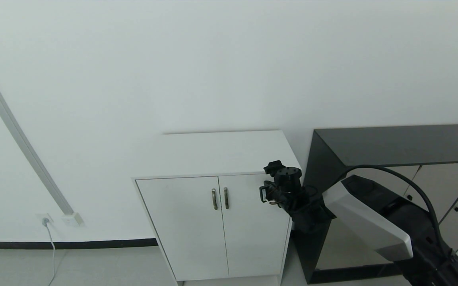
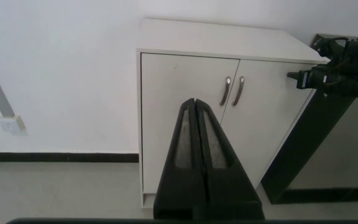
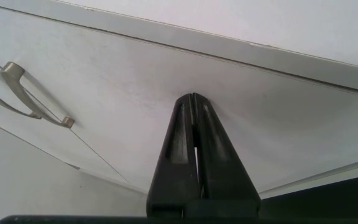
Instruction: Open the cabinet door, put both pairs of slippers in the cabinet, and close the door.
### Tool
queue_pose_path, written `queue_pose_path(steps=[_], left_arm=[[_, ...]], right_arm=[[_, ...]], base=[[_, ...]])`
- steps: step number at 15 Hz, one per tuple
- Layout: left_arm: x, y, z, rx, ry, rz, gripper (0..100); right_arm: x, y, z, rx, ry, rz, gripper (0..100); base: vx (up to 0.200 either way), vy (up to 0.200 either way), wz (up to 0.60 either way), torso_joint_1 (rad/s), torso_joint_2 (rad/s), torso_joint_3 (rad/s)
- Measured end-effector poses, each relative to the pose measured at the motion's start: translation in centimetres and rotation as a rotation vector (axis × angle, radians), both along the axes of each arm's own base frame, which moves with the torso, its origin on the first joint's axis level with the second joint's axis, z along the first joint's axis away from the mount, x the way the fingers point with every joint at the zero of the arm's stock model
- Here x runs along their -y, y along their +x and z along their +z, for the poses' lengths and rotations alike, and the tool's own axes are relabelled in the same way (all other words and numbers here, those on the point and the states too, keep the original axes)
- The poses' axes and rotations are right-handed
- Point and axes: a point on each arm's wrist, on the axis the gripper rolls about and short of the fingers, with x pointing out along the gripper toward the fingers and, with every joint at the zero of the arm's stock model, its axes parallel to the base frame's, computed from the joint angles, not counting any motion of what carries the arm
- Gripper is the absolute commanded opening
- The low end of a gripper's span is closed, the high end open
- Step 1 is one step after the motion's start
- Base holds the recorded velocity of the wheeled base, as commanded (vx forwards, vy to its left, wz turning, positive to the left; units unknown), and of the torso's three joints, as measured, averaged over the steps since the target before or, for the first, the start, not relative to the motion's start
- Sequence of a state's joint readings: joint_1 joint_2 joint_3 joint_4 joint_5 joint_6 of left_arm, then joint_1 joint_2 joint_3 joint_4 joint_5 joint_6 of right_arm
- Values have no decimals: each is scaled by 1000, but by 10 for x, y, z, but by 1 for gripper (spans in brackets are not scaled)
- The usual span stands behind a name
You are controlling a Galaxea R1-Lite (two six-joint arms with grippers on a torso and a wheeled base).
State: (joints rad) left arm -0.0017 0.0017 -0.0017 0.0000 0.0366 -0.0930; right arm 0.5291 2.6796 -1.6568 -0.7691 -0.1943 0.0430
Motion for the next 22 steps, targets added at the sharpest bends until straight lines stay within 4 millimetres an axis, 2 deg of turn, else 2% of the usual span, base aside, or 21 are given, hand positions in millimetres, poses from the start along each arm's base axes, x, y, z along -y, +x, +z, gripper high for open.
queue_pose_path(steps=[5, 7, 11, 17, 22], left_arm=[[0, 0, 0, 0, -1, 0, 0], [0, 0, 0, 0, 0, 0, 0], [0, 0, 0, 0, -1, 0, 0], [0, 0, 0, 0, -2, 0, 0], [0, 0, 0, 0, -1, -1, 0]], right_arm=[[2, 0, -2, -5, -2, -5, 0], [3, -7, -4, -16, -7, -1, 0], [9, -26, 5, -18, -7, 7, 0], [45, -79, 31, -45, -21, -15, 0], [99, -118, 56, -34, -29, -123, 0]], base=[[0, 0, 0, 0, 0, 0], [0, 0, 0, 0, 0, 0], [0, 0, 0, 0, 0, 0], [0, 0, 0, 0, 0, 0], [0, 0, 0, 0, 0, 0]])
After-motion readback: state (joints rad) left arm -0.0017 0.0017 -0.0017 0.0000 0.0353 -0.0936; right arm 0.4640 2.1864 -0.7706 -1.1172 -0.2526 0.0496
